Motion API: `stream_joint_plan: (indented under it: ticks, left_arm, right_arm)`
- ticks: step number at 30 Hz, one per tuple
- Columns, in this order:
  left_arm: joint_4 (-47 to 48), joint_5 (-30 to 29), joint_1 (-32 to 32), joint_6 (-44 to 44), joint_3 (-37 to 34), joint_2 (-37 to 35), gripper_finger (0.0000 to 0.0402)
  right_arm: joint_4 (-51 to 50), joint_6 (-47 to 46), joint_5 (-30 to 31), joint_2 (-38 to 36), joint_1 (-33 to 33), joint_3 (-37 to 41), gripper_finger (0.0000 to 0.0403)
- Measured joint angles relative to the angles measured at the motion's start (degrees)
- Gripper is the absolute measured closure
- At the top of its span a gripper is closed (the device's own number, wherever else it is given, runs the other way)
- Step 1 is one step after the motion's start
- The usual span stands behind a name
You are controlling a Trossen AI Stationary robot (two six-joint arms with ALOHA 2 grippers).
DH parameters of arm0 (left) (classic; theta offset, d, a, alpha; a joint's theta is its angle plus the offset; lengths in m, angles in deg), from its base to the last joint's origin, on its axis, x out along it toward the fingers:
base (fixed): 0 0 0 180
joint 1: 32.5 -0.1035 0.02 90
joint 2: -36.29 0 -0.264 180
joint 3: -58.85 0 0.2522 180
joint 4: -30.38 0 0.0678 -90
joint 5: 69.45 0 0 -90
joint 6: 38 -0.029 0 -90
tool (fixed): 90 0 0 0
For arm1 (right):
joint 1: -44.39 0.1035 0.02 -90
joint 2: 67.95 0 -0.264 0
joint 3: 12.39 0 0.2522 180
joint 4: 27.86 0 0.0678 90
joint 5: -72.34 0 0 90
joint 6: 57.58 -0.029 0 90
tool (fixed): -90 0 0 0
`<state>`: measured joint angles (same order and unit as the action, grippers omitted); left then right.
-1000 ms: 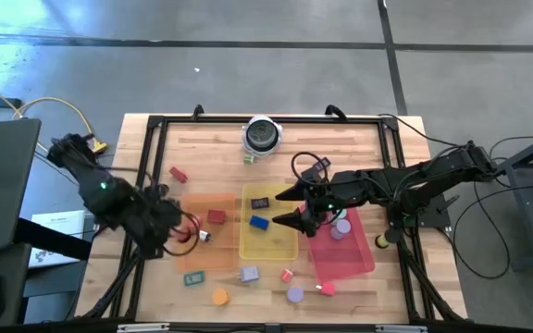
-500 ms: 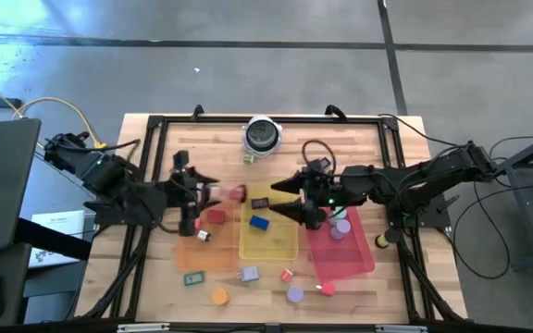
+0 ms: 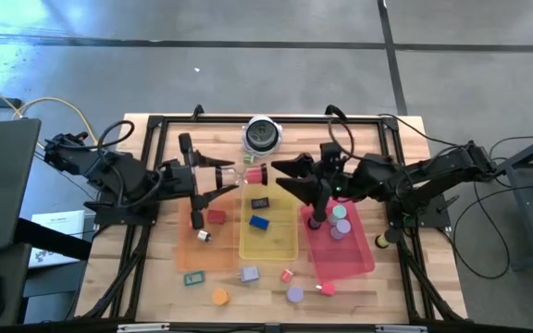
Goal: Pick & Place Office items
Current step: Put the black hourglass timer into the red bin
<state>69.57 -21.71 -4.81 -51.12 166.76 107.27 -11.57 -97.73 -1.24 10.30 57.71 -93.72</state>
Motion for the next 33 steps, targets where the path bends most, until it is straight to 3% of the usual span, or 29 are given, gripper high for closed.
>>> stream_joint_plan:
  ticks: [10, 21, 33]
  left_arm:
    - [-0.11, 1.68, -0.64, -1.03, -0.02, 0.00, 0.0201]
    - [-0.20, 1.73, -1.82, 2.00, -0.04, 0.81, 0.0201]
    - [-0.25, 1.68, -5.17, 3.63, -0.04, 3.60, 0.0201]
  right_arm:
    - [2.99, 1.05, 0.52, 1.22, -0.08, 0.00, 0.0009]
    - [8.41, -1.24, -9.99, 2.78, -3.33, 0.02, 0.0009]
    - [7.85, -7.54, -19.51, 2.80, -8.20, 0.00, 0.0009]
